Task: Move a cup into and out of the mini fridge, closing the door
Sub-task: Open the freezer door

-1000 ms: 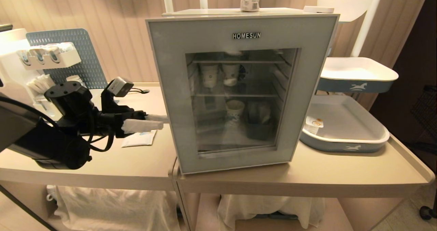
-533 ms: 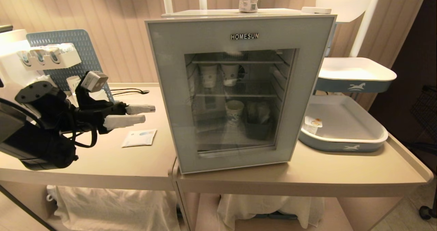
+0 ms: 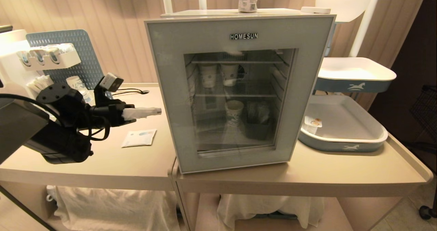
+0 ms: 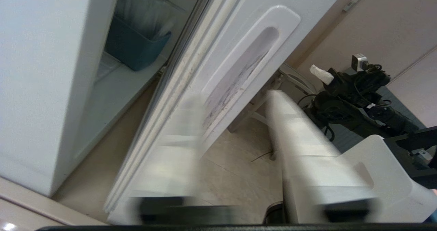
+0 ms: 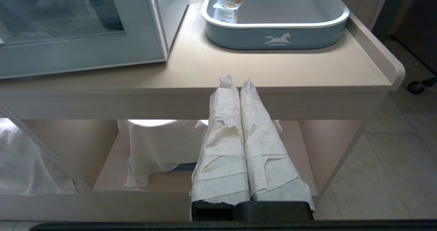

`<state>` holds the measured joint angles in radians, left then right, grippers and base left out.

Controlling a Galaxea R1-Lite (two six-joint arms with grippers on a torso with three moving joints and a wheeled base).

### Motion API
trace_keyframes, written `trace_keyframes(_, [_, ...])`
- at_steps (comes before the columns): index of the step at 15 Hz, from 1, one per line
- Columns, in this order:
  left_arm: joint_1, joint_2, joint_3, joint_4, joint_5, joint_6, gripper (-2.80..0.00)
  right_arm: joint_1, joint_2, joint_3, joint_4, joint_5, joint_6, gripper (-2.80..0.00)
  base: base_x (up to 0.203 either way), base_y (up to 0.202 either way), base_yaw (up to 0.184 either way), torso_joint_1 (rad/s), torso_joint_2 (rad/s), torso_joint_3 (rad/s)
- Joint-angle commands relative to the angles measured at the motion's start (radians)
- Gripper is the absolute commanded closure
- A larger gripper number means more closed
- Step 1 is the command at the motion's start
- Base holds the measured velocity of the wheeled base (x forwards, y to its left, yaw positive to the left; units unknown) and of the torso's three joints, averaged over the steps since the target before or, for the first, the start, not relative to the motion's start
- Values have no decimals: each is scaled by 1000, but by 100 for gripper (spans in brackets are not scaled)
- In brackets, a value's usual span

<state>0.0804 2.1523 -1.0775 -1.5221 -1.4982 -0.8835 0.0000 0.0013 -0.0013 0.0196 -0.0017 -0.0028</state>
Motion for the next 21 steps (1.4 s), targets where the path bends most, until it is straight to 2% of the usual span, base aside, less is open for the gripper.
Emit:
trace_keyframes(1, [-19, -1, 7, -8, -7, -8, 0, 0, 2, 1, 0, 0, 0, 0, 0, 0, 0, 0, 0, 0])
trace_keyframes(9, [-28, 10, 2, -8, -2, -8, 0, 0, 2, 0, 0, 0, 0, 0, 0, 0, 0, 0, 0, 0])
trace_keyframes(12, [-5, 7, -12, -8, -1, -9, 0, 0, 2, 0, 0, 0, 0, 0, 0, 0, 0, 0, 0, 0])
trace_keyframes(17, [-7, 11, -12, -8, 2, 5, 0, 0, 0, 1, 0, 0, 0, 0, 0, 0, 0, 0, 0, 0])
trace_keyframes(21, [-8, 12, -19, -8, 64, 5, 0, 0, 2, 0, 0, 0, 0, 0, 0, 0, 0, 0, 0, 0])
